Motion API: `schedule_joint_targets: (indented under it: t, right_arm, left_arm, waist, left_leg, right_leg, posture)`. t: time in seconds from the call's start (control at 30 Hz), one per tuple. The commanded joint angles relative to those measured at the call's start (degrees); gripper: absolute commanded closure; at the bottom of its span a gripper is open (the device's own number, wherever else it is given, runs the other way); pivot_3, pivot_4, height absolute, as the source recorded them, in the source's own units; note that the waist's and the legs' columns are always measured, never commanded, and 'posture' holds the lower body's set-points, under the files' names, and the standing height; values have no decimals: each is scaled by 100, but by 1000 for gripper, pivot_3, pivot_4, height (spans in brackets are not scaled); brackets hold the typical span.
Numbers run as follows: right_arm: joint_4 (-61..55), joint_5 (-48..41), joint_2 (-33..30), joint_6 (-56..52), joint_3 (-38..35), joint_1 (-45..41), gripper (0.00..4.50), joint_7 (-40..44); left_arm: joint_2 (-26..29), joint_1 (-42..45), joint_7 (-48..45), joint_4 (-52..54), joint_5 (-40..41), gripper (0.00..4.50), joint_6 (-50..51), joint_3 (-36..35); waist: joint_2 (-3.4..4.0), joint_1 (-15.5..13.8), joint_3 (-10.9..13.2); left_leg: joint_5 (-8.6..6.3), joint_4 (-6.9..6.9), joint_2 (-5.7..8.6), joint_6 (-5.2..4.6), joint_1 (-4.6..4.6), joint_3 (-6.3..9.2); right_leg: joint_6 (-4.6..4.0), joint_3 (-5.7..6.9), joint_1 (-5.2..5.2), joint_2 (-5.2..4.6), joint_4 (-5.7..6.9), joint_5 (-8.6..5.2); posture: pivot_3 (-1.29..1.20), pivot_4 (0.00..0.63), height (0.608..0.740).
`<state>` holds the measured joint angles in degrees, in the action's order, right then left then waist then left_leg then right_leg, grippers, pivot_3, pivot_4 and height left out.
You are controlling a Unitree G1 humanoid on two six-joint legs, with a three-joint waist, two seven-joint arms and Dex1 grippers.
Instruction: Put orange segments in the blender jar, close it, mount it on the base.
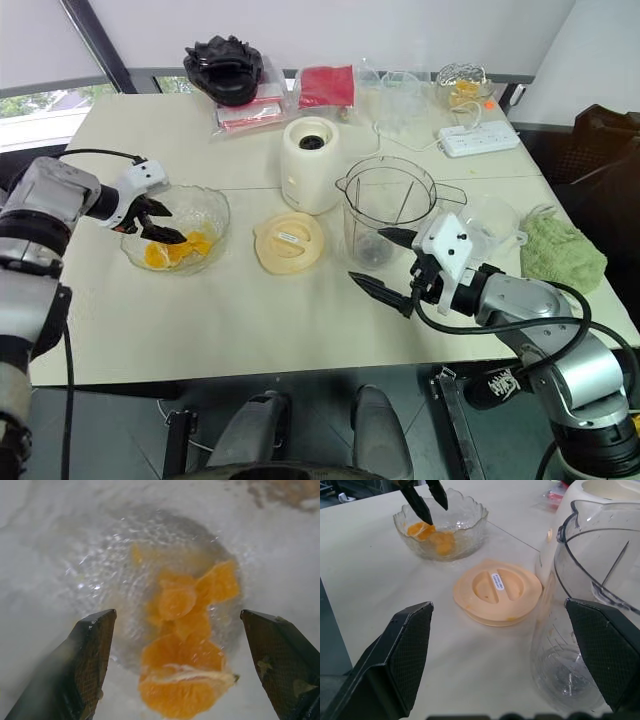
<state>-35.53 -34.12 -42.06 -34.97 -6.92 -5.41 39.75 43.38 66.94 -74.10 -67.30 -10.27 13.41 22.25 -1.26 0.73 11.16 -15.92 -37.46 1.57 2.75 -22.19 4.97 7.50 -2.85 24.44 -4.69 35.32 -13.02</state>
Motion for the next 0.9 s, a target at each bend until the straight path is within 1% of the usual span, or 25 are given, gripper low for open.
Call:
schedule_joint_targets:
  t: [0.03,0.27,0.53,0.73,0.9]
  right_arm:
    - [-24,21,38,117,18,-162,105,24]
    - [37,47,3,137,24,-245,105,107]
    - [-64,72,16,97,-11,-167,105,75]
    - [-135,86,46,78,6,-113,105,-11]
    - [-160,114,72,82,27,-95,105,-72]
  left_arm:
    - [-64,246,-63,-302,-354,348,-262,79]
    - [-270,238,-214,-497,-729,348,-553,151]
    - [-523,182,46,-620,-923,348,-480,51]
    - [-522,149,145,-657,-1065,348,-575,91]
    - [-586,108,435,-725,-1162,348,-574,72]
  waist:
    - [0,23,0]
    - [-1,17,0]
    - [-1,5,1]
    - [-2,15,1]
    - [-2,11,1]
  left_leg:
    - [0,0,-1,0,0,0]
    - [0,-1,-1,0,0,2]
    - [-1,-17,-1,-2,-7,3]
    - [-7,-47,0,-11,-8,4]
    - [-7,-61,0,-11,-7,5]
  right_leg:
    - [0,0,3,1,2,0]
    - [0,0,9,2,18,0]
    - [6,0,9,2,24,4]
    - [7,0,9,2,59,4]
    - [7,0,9,2,71,4]
  posture:
    - [0,150,740]
    - [0,150,740]
    - [0,150,740]
    - [0,150,740]
    - [0,150,740]
